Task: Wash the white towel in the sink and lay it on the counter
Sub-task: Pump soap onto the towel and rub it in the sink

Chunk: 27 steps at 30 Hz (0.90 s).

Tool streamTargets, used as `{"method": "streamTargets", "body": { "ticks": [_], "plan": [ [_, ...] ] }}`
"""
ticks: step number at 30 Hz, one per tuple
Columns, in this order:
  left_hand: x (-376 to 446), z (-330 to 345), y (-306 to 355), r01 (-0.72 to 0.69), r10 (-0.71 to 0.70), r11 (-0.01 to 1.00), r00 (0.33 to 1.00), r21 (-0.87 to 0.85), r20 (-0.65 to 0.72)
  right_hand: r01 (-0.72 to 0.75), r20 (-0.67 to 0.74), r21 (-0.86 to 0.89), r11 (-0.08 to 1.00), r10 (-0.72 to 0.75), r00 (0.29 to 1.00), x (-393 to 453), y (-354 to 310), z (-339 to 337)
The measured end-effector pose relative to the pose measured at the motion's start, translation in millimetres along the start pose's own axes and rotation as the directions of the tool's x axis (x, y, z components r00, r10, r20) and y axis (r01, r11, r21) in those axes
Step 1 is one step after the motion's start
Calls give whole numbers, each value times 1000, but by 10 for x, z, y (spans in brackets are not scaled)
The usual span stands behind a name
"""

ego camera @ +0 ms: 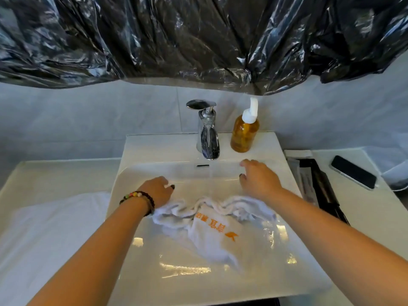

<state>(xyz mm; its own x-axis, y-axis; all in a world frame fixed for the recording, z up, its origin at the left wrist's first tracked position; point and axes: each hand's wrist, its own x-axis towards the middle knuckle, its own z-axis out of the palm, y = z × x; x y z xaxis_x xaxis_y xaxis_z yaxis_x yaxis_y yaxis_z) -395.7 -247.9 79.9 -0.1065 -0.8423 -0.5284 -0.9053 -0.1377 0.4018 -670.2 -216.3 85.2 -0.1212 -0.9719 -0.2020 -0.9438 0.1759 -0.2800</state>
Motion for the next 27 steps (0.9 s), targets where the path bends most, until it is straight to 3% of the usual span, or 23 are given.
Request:
{"method": "streamTargets", "body": {
  "ticks": [2,5,7,10,14,18,21,23,25,27],
  "plan": [
    [-14,203,24,-104,115,990,986,93,-121,98,-52,60,993,-95,994,-199,-39,256],
    [-122,741,8,-307,355,871,933,383,-60,278,-5,-126,952,-281,960,-536,-76,890],
    [-135,1015,-104,-338,434,758,900,558,-44,313,28,-212,926,-315,949,-638,-43,1208],
    [-58,1267,-224,-348,510,734,849,583,-136,321,-61,-193,927,-338,939,-568,-24,1366],
    [173,1312,-157,-338,591,752,725,565,-353,356,-266,-191,915,-397,878,-281,-63,1371],
    [438,1239,-76,-340,621,745,668,574,-410,372,-388,-222,901,-432,814,41,-99,1324],
    [498,1177,-13,-338,596,771,684,540,-422,387,-377,-239,890,-453,808,158,-87,1301],
    [466,1107,51,-325,541,793,765,515,-349,393,-318,-239,888,-454,832,167,-121,1237],
    [417,976,134,-288,440,838,859,464,-262,371,-152,-184,910,-399,904,213,-174,1061],
    [430,795,213,-277,340,903,928,328,-152,259,182,-13,966,-253,950,298,-222,774]
  ]
}}
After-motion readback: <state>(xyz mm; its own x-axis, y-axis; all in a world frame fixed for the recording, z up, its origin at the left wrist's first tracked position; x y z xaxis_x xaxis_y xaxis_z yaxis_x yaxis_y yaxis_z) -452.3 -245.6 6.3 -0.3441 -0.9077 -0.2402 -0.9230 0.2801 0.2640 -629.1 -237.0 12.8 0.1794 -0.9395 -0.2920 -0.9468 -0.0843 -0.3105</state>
